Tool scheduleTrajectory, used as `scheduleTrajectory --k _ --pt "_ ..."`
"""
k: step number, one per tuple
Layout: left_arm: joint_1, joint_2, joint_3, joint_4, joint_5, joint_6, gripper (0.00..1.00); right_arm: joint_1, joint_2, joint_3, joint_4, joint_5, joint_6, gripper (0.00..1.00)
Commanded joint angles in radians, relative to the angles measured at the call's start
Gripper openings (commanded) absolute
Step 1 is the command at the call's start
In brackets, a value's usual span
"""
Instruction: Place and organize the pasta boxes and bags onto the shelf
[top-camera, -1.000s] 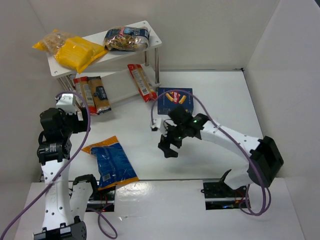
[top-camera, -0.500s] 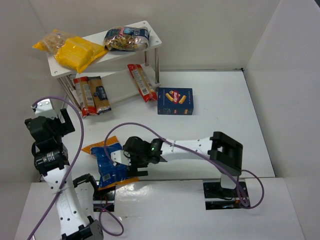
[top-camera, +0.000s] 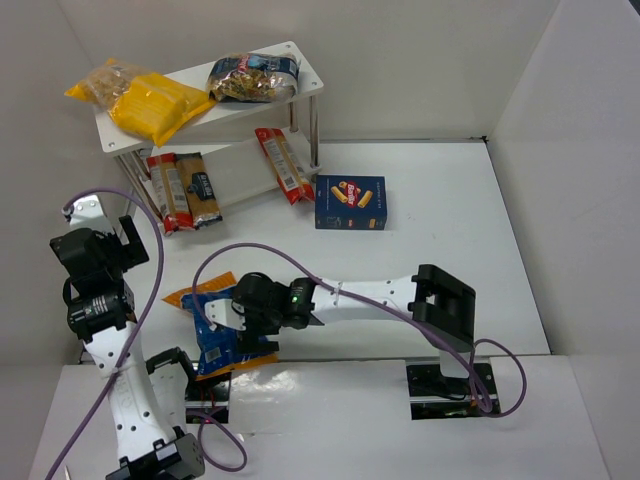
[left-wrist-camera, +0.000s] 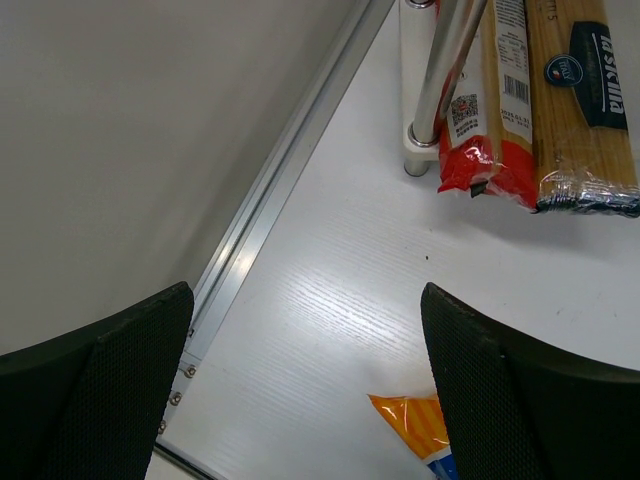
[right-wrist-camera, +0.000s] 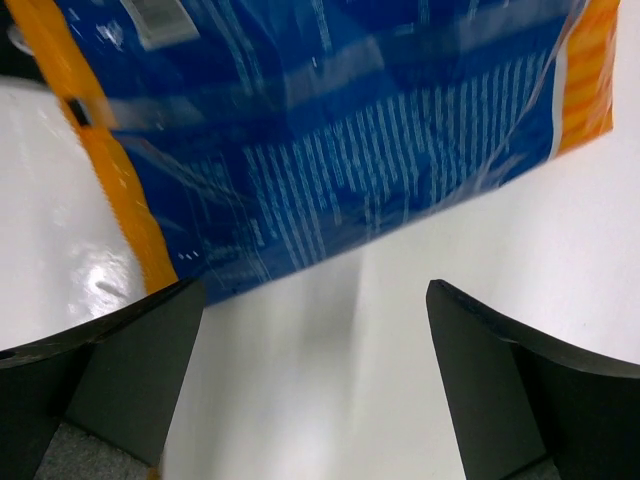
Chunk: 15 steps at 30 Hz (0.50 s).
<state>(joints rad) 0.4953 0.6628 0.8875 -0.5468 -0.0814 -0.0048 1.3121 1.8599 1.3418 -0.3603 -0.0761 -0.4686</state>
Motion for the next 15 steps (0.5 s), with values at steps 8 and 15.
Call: scheduleTrajectory --k 8,15 --pt "0.015 0.003 -0.002 0.038 -0.017 -0.015 1.0 0.036 -0.01 0.026 0.055 -0.002 0.016 1.0" --pt "0.015 0.003 -0.002 0.038 -0.017 -0.015 1.0 0.036 0.047 0.071 0.055 -0.022 0.007 1.0"
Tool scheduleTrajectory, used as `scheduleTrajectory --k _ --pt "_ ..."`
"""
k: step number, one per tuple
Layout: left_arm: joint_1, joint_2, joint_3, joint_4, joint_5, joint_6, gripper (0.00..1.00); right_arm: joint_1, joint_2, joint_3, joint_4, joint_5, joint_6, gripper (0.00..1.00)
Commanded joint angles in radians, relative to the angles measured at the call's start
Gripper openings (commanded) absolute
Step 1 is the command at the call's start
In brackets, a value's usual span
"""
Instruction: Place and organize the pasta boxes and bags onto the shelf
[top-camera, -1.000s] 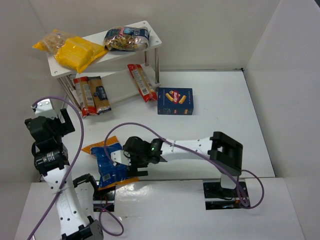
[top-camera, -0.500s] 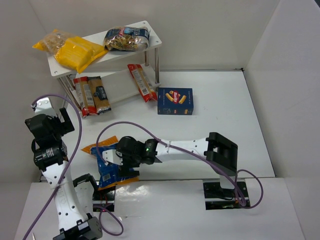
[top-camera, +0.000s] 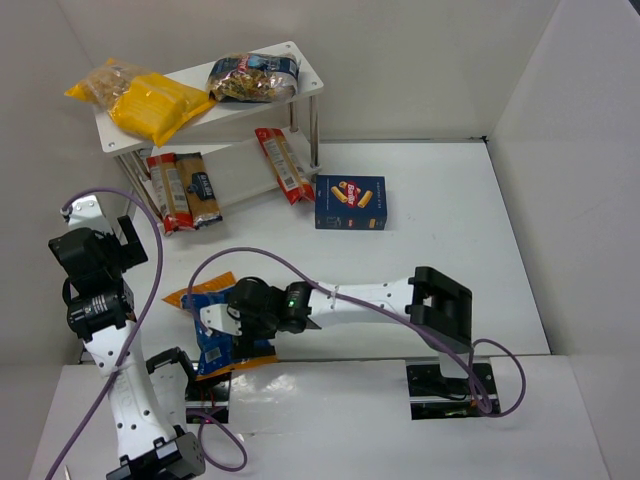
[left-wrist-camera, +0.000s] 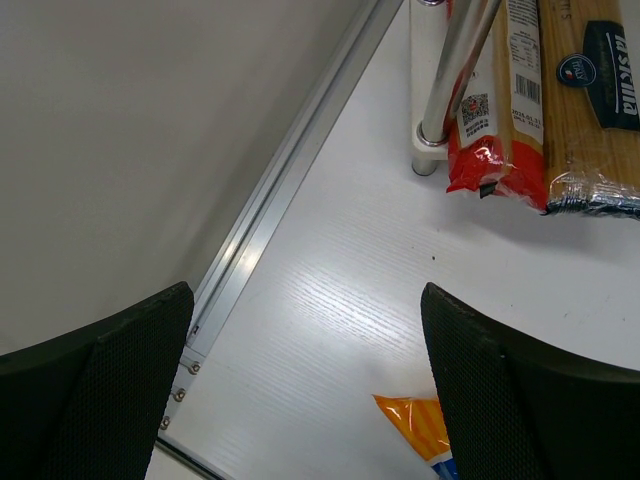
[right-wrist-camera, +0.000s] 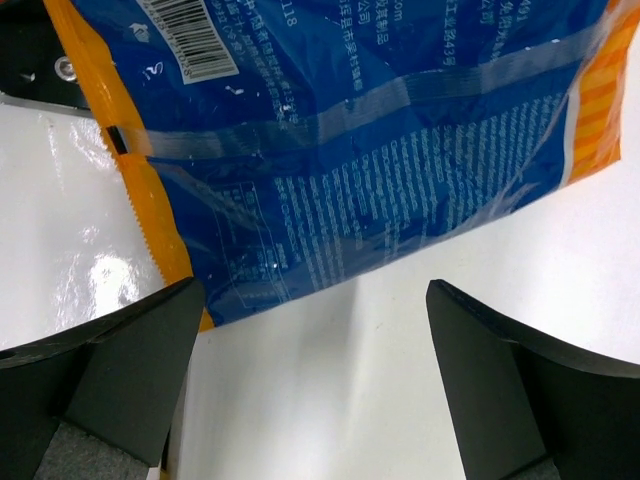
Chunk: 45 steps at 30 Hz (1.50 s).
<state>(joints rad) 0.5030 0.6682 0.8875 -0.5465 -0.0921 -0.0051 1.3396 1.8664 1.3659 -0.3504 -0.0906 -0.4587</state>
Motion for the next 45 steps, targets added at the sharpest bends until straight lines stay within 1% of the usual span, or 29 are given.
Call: scheduleTrajectory --k 1,20,21,22,23,24,25,27,31,32,35,36,39,42,45 --pt "0.008 -0.002 -0.002 0.037 -0.006 -0.015 1.0 0.009 0.049 0.062 0.036 -0.008 -0.003 1.0" --pt "0.008 -0.002 -0.002 0.037 0.003 -0.015 1.0 0.009 0.195 0.09 0.105 0.046 -0.012 1.0" --pt "0.008 -0.002 -0.002 0.037 0.003 -0.015 1.0 0.009 0.195 0.09 0.093 0.046 -0.027 0.89" --pt "0.008 -0.002 -0.002 0.037 0.003 -0.015 1.0 0.009 0.207 0.104 0.081 0.019 -0.037 0.76" --pt "0.008 -0.002 -0.002 0.037 0.003 -0.015 1.0 0.009 0.223 0.116 0.061 0.006 -0.037 0.56" --pt "0.008 -0.002 -0.002 0.037 0.003 -0.015 1.0 0.009 0.223 0.14 0.027 0.006 -0.037 0.03" --pt "0.008 -0.002 -0.002 0.037 0.003 -0.015 1.0 -0.015 0.223 0.14 0.027 -0.017 -0.028 0.0" --pt "0.008 -0.002 -0.002 0.037 0.003 -0.015 1.0 -0.043 0.176 0.14 0.001 -0.043 -0.037 0.0" --pt "0.008 -0.002 -0.002 0.037 0.015 -0.006 1.0 -0.164 0.018 0.07 -0.044 -0.121 -0.049 0.0" --pt "0.008 -0.002 -0.002 0.037 0.025 -0.006 1.0 -0.215 -0.034 0.061 -0.062 -0.147 -0.049 0.0" --pt "0.008 -0.002 -0.002 0.037 0.035 -0.006 1.0 -0.293 -0.104 0.026 -0.122 -0.179 -0.061 0.0" --pt "0.008 -0.002 -0.002 0.037 0.035 -0.006 1.0 -0.34 -0.151 0.012 -0.122 -0.19 -0.061 0.0" --pt "0.008 -0.012 -0.002 0.037 0.045 -0.006 1.0 -0.411 -0.241 -0.051 -0.122 -0.202 -0.081 0.0" --pt "0.008 -0.012 -0.002 0.037 0.054 0.004 1.0 -0.467 -0.283 -0.094 -0.122 -0.202 -0.095 0.0" --pt "0.008 -0.022 -0.002 0.037 0.063 0.004 1.0 -0.529 -0.321 -0.108 -0.131 -0.26 -0.095 0.0"
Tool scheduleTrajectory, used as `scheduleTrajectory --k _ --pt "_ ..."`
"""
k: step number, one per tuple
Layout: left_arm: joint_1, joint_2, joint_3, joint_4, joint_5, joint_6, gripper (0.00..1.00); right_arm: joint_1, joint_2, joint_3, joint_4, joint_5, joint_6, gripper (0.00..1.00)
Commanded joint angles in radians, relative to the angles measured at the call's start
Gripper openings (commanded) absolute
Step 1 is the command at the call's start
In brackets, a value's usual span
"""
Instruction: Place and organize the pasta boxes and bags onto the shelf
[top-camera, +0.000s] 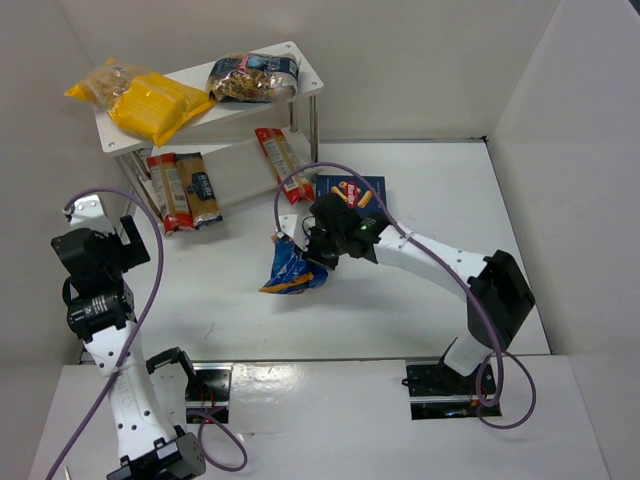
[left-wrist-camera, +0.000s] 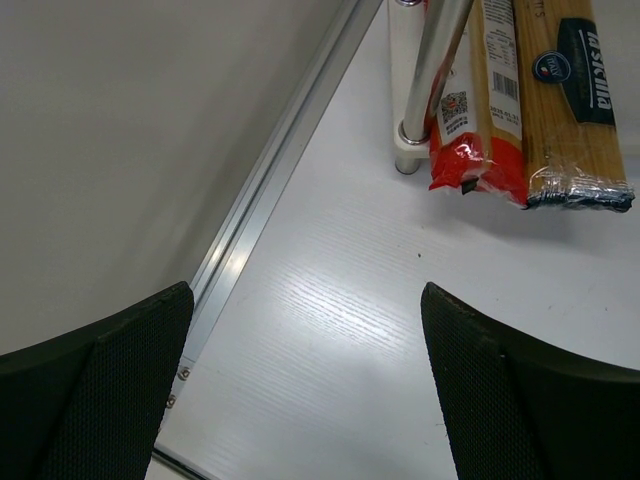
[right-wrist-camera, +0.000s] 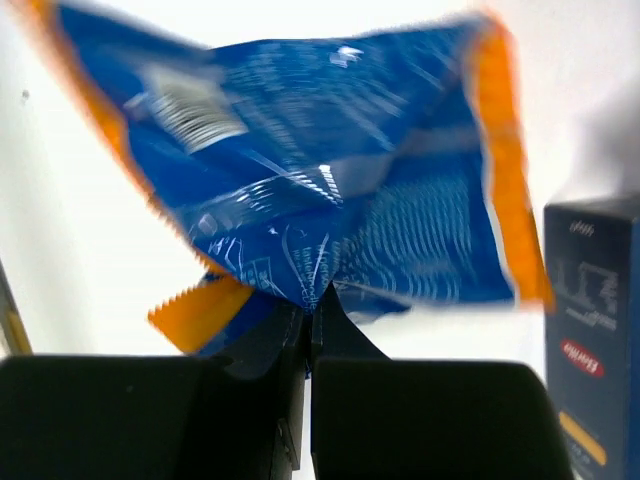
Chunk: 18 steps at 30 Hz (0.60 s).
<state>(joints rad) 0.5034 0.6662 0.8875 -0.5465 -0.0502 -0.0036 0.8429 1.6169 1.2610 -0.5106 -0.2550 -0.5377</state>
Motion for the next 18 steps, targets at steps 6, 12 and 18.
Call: scheduleTrajectory --k 6,12,18 --pt "0.007 -0.031 -0.002 0.037 0.081 0.022 1.0 -0.094 -0.111 0.023 0.018 -0.197 -0.007 0.0" --pt "0.007 -0.05 -0.002 0.028 0.093 0.022 1.0 -0.094 -0.032 0.109 0.018 -0.26 0.068 0.0" --pt "0.007 -0.05 -0.002 0.028 0.102 0.031 1.0 -0.073 0.109 0.15 0.121 -0.195 0.194 0.0"
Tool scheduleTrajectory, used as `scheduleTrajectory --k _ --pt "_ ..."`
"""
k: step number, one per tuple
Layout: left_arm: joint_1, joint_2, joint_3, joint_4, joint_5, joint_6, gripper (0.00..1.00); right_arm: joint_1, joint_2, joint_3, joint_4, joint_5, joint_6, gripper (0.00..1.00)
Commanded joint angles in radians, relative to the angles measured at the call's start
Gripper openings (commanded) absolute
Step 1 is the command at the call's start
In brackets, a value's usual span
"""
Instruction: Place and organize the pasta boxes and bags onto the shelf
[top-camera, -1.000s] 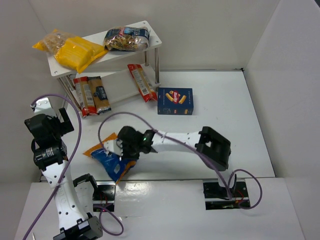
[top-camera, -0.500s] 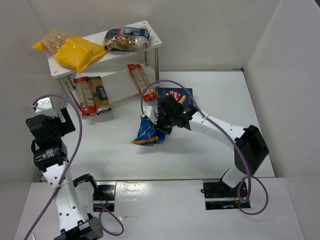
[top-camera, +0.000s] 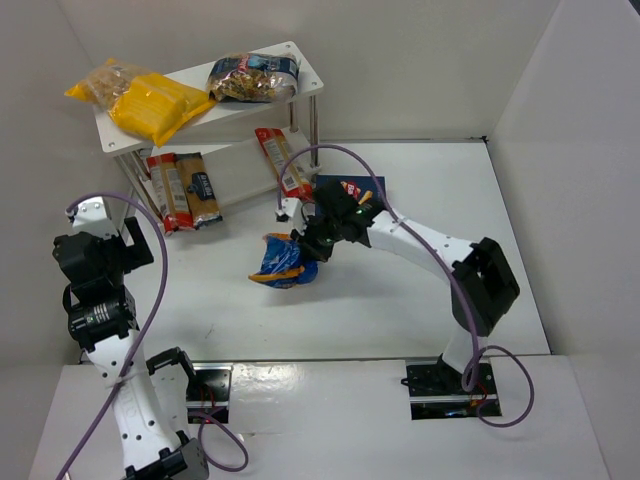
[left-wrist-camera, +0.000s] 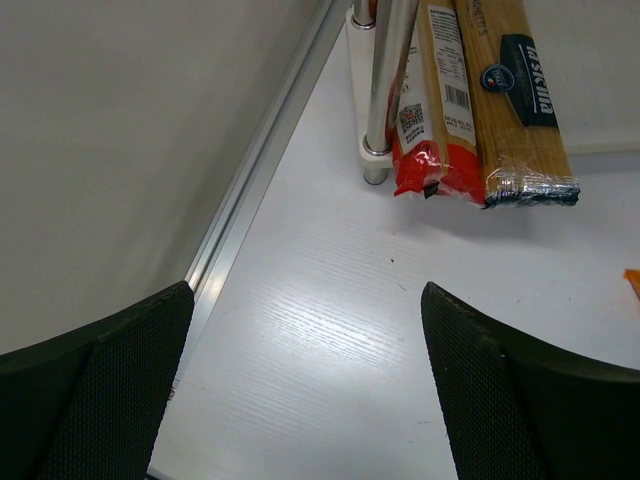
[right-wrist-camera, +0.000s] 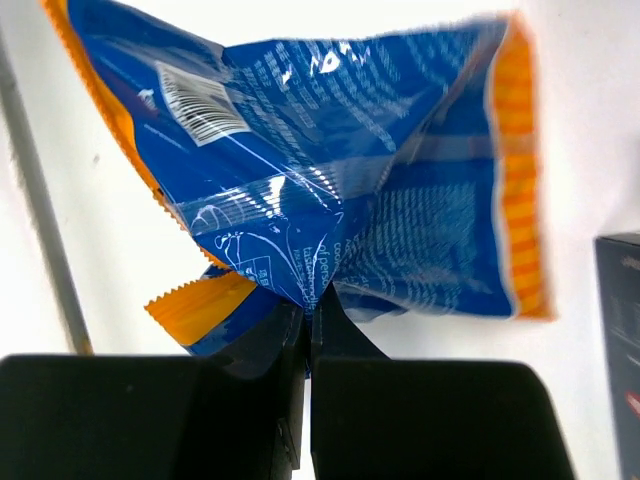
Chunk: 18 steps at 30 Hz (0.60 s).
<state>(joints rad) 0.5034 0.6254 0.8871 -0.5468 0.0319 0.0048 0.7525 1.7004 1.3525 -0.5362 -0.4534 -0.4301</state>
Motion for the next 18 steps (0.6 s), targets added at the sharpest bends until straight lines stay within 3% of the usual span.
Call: scheduleTrajectory --k 1,6,11,12,13,14,15,18 --pt "0.007 -0.009 -0.002 0.028 0.02 0.023 1.0 0.045 0.045 0.059 0.165 0.065 0.1 0.0" --pt "0.007 -0.009 -0.002 0.028 0.03 0.023 1.0 0.136 0.087 0.059 0.229 0.245 0.142 0.0" --pt "0.007 -0.009 -0.002 0.028 0.039 0.023 1.0 0.165 0.123 0.094 0.216 0.228 0.151 0.01" --pt "0.007 -0.009 -0.002 0.028 0.039 0.023 1.0 0.165 0.123 0.094 0.199 0.228 0.151 0.11" --pt "0.007 -0.009 -0.002 0.028 0.039 0.023 1.0 0.165 0.123 0.103 0.171 0.228 0.125 0.5" --pt "0.007 -0.009 -0.002 0.028 0.048 0.032 1.0 0.165 0.123 0.103 0.154 0.228 0.114 0.65" --pt "0.007 -0.009 -0.002 0.019 0.048 0.032 1.0 0.165 0.108 0.103 0.141 0.228 0.103 0.74" --pt "0.007 -0.009 -0.002 0.019 0.057 0.032 1.0 0.165 0.045 0.092 0.099 0.208 0.059 0.86"
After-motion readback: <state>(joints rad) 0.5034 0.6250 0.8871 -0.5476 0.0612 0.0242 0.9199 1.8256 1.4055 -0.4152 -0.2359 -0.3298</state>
